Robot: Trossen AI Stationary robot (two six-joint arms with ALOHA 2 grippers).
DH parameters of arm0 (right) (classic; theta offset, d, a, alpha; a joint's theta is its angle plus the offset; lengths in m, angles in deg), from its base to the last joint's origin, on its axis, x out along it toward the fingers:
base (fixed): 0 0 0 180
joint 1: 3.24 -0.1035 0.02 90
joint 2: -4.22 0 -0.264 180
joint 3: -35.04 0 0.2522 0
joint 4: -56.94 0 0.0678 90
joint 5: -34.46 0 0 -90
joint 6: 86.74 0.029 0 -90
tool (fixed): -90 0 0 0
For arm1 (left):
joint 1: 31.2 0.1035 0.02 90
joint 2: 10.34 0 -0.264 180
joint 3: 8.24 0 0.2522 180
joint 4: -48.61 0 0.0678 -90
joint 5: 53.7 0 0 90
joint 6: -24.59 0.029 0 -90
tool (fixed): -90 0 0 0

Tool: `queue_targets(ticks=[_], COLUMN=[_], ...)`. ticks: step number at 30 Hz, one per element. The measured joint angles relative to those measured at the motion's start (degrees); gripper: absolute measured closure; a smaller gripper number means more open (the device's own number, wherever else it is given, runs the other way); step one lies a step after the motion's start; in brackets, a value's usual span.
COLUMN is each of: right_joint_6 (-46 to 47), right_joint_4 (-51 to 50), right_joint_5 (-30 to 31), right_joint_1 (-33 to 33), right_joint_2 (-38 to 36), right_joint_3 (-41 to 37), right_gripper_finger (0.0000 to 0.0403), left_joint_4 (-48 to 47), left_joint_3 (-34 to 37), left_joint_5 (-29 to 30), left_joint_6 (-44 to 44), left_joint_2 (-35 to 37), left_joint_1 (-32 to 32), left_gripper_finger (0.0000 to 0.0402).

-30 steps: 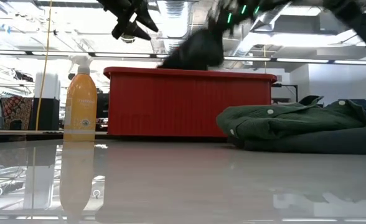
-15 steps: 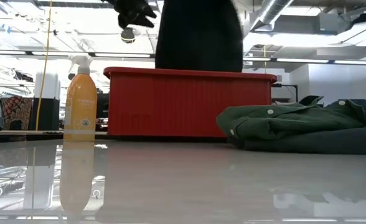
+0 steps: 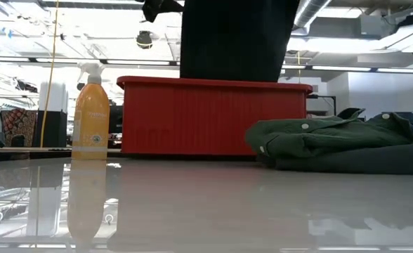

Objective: Fold Laundry from Bin
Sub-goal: Fold the blue pants from the red laundry bin

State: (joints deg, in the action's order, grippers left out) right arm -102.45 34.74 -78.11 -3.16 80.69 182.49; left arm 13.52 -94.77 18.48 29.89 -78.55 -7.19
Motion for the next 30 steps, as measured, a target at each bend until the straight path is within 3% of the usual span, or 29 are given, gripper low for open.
queue_targets(ticks=[7, 14, 19, 22, 27, 30], right_joint_6=[-15.17, -10.89, -0.83, 5.82, 16.31, 21.44], right_joint_4=[-0.37, -14.6, -24.79, -33.98, -55.51, -63.22], right_joint_5=[0.05, 12.72, 14.47, 15.28, 25.48, 30.37], right_joint_1=[-21.33, -27.51, -27.41, -27.41, -27.35, -26.97], right_joint_2=[-4.15, -6.34, -5.84, -4.99, -1.84, 2.21], right_joint_3=[0.26, 0.16, 0.04, 0.02, -0.75, -4.85], right_gripper_finger=[0.0352, 0.0352, 0.0352, 0.0352, 0.0352, 0.0349], left_joint_4=[2.67, 14.21, 17.71, 18.52, 18.36, 18.29], left_joint_3=[0.0, -0.02, -0.02, -0.07, -0.09, -0.09], left_joint_5=[0.09, 3.05, 14.35, 24.19, 42.86, 50.68], left_joint_6=[-7.58, -17.25, -20.94, -22.71, -26.39, -29.28], left_joint_2=[0.0, 0.0, 0.0, -0.74, -3.98, -5.9], left_joint_1=[-1.81, -9.89, -20.95, -29.58, -43.03, -48.2], left_gripper_finger=[0.0196, 0.0196, 0.0196, 0.0196, 0.0196, 0.0196])
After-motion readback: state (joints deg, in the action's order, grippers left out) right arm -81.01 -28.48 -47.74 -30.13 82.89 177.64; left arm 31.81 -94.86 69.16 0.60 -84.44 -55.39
